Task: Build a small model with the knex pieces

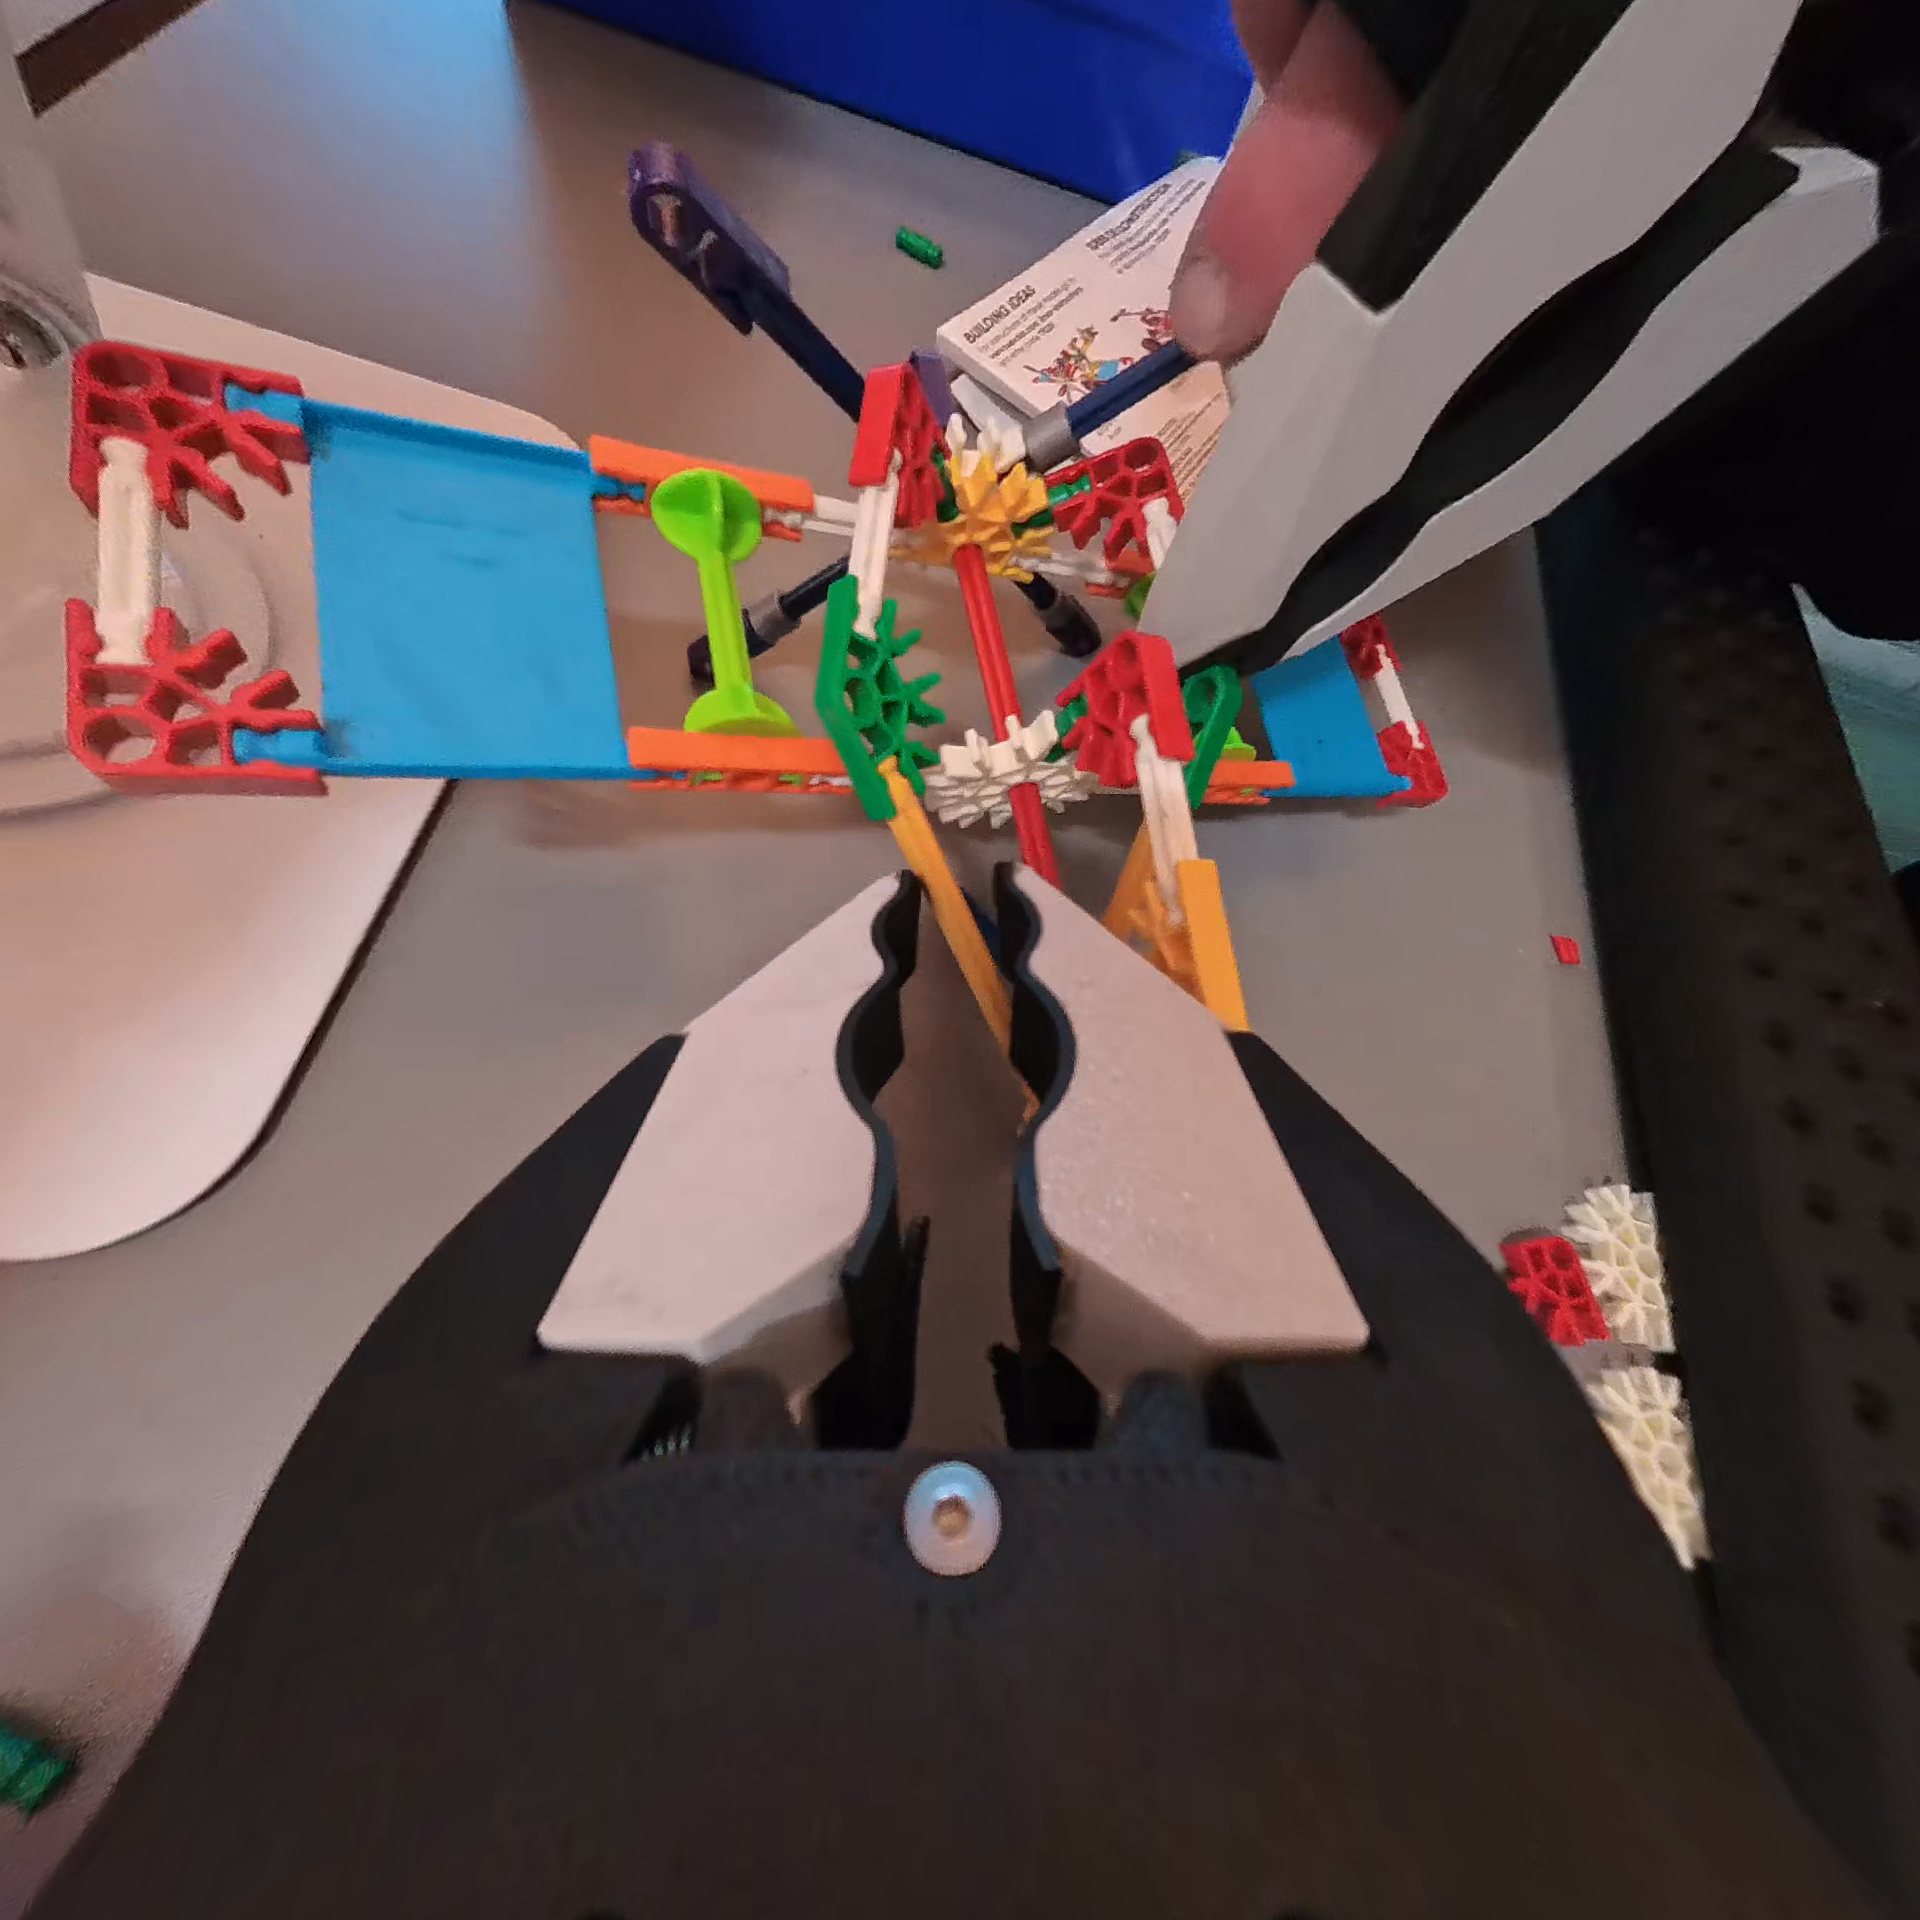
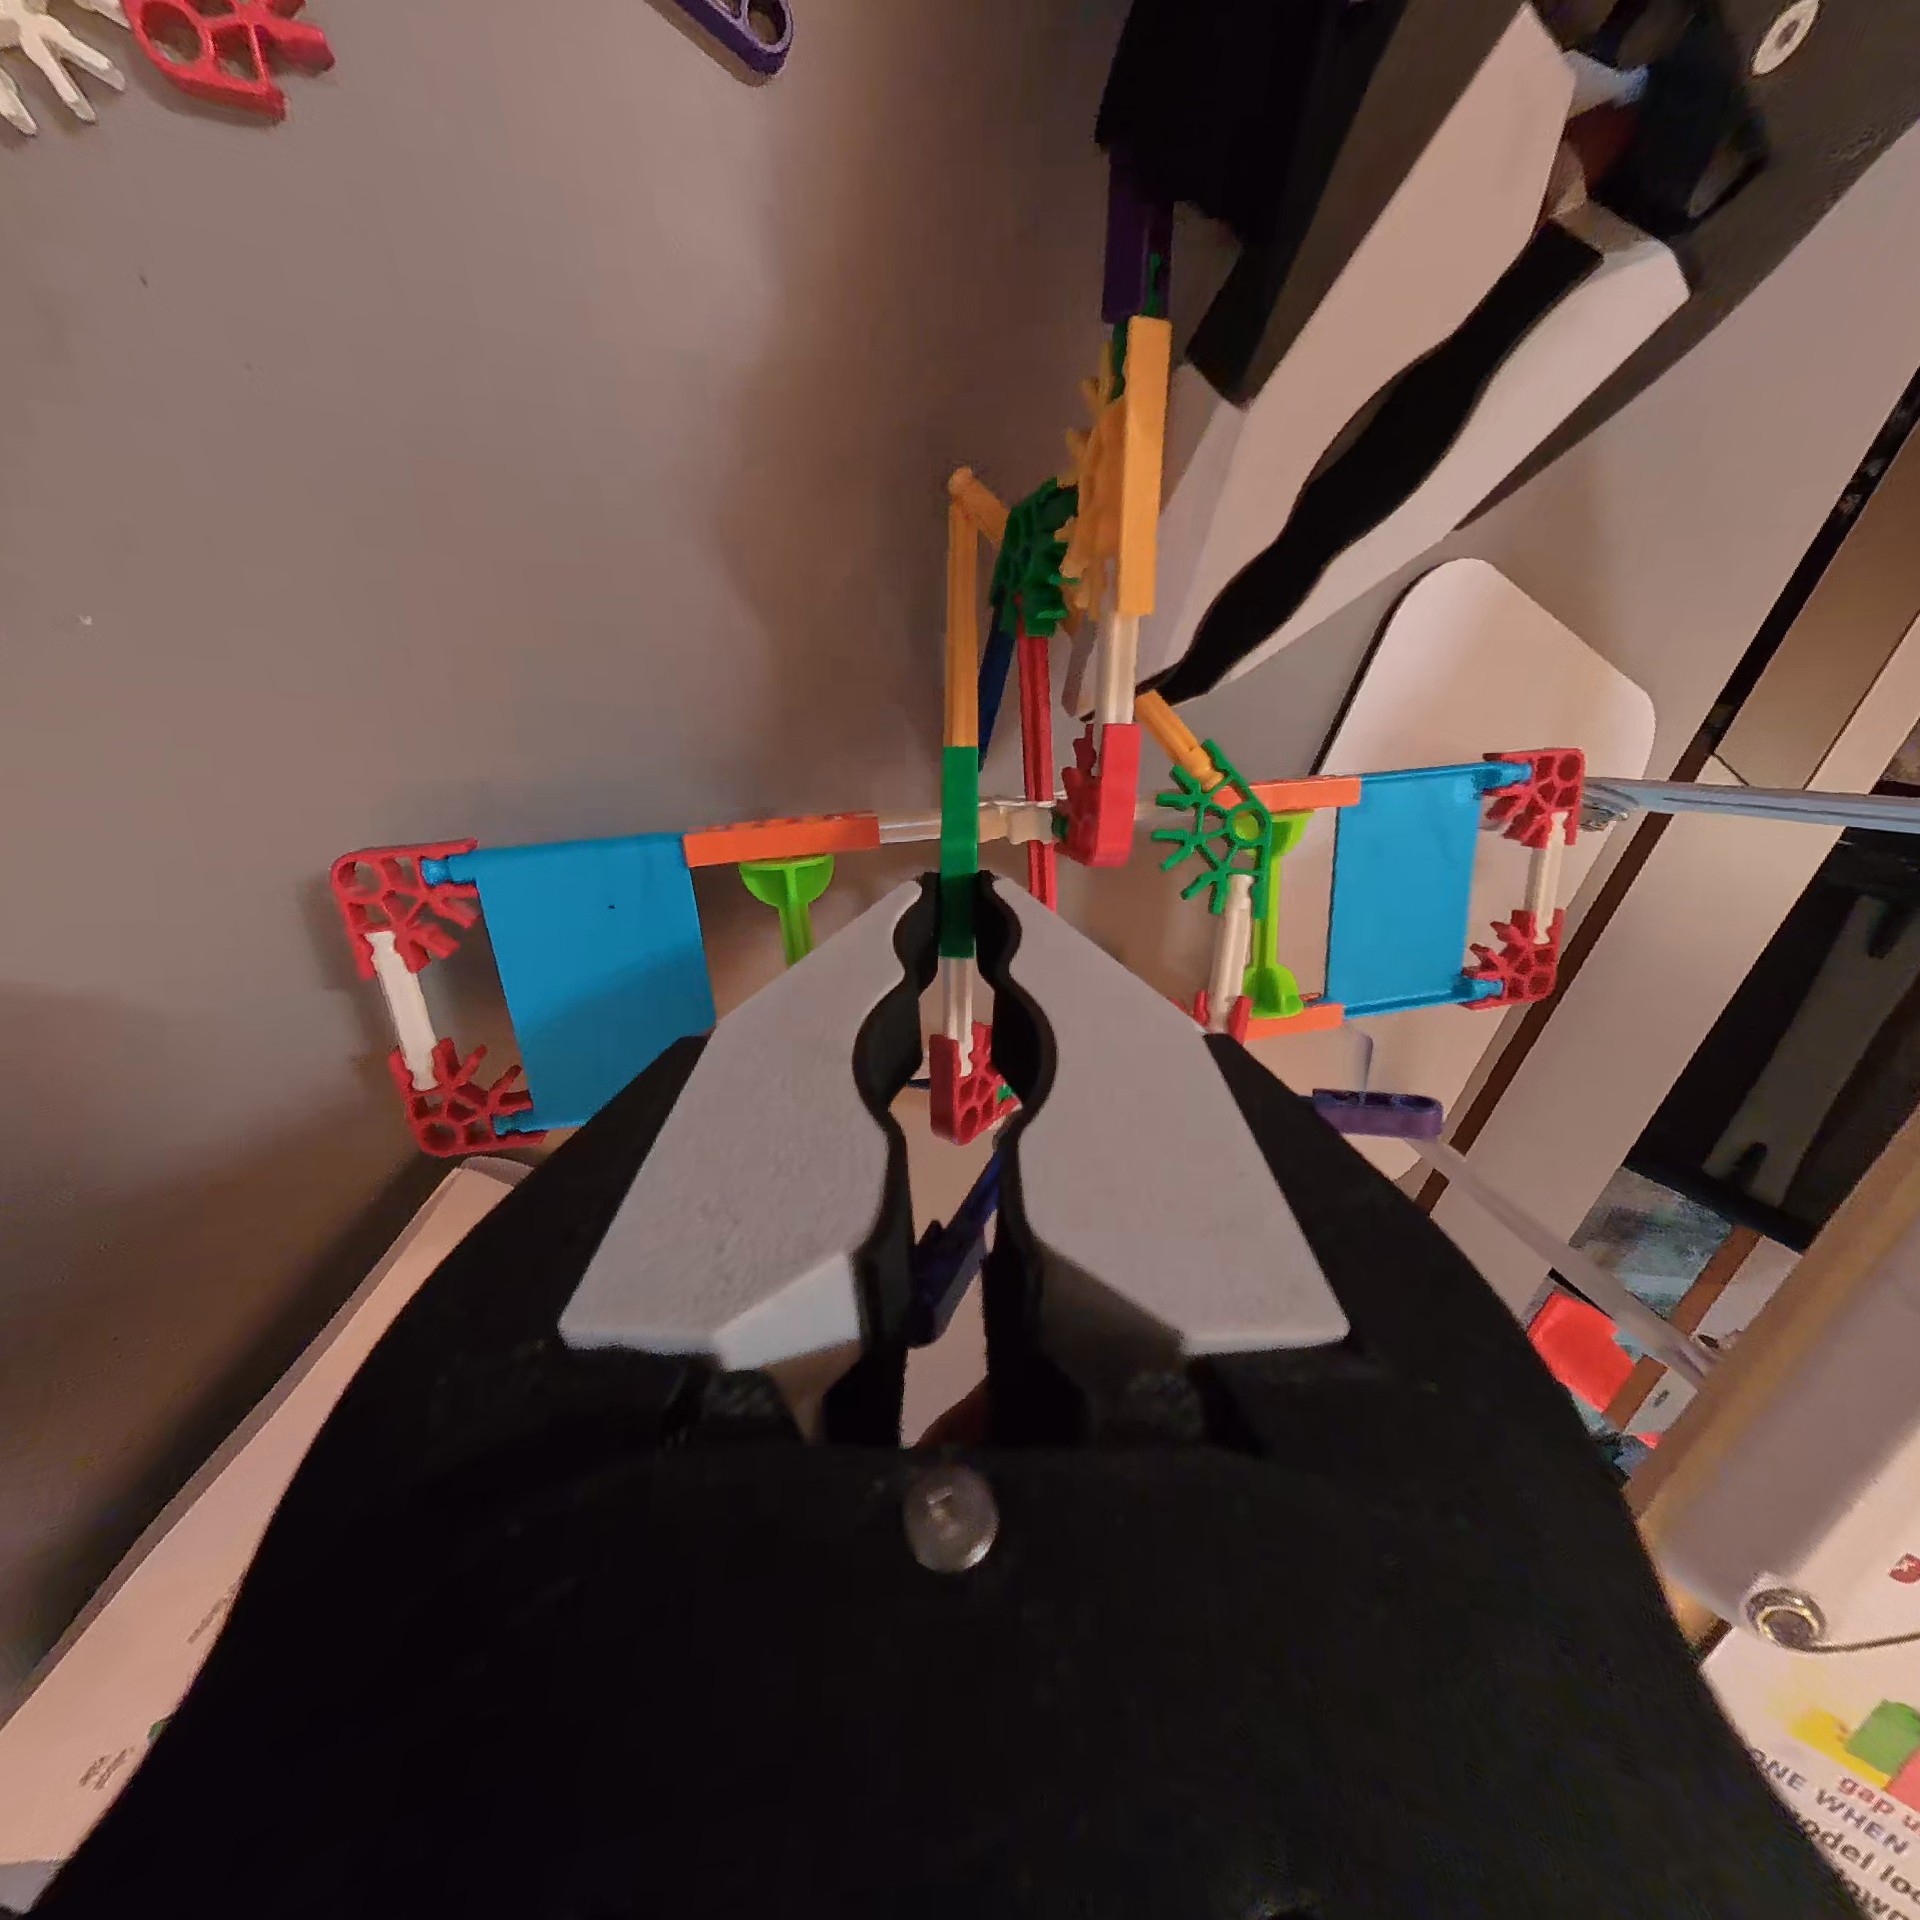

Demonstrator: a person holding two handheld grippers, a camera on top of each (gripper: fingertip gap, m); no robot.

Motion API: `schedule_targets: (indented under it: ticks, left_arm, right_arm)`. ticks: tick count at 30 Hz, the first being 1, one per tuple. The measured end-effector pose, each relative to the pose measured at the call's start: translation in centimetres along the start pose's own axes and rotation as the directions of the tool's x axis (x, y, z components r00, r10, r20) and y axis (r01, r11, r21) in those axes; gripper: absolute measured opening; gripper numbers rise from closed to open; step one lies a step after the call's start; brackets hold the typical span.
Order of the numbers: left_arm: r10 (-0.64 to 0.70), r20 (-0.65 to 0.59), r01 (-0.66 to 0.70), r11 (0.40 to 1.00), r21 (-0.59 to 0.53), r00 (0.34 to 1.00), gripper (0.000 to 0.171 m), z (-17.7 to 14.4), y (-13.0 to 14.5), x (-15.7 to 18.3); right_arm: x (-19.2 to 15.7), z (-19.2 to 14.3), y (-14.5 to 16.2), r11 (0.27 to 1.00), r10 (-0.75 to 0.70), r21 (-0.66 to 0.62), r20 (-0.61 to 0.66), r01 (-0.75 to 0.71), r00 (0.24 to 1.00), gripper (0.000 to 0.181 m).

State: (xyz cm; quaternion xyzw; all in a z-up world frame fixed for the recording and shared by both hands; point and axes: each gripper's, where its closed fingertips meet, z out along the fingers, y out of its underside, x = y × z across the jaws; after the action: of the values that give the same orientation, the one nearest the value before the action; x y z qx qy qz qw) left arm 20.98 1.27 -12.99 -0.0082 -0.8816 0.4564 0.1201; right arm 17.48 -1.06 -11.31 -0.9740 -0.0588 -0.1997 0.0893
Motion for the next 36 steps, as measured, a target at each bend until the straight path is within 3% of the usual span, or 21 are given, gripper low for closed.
schedule_targets:
  ticks: [36]
  left_arm:
    - [0.068, 0.072, -0.073, 0.995, 0.063, 0.995, 0.007, -0.4, -1.3, -1.1]
  right_arm:
    - [0.7, 0.2, 1.0, 0.999, 0.028, -0.031, -0.03, -0.029, 0.999, 0.004]
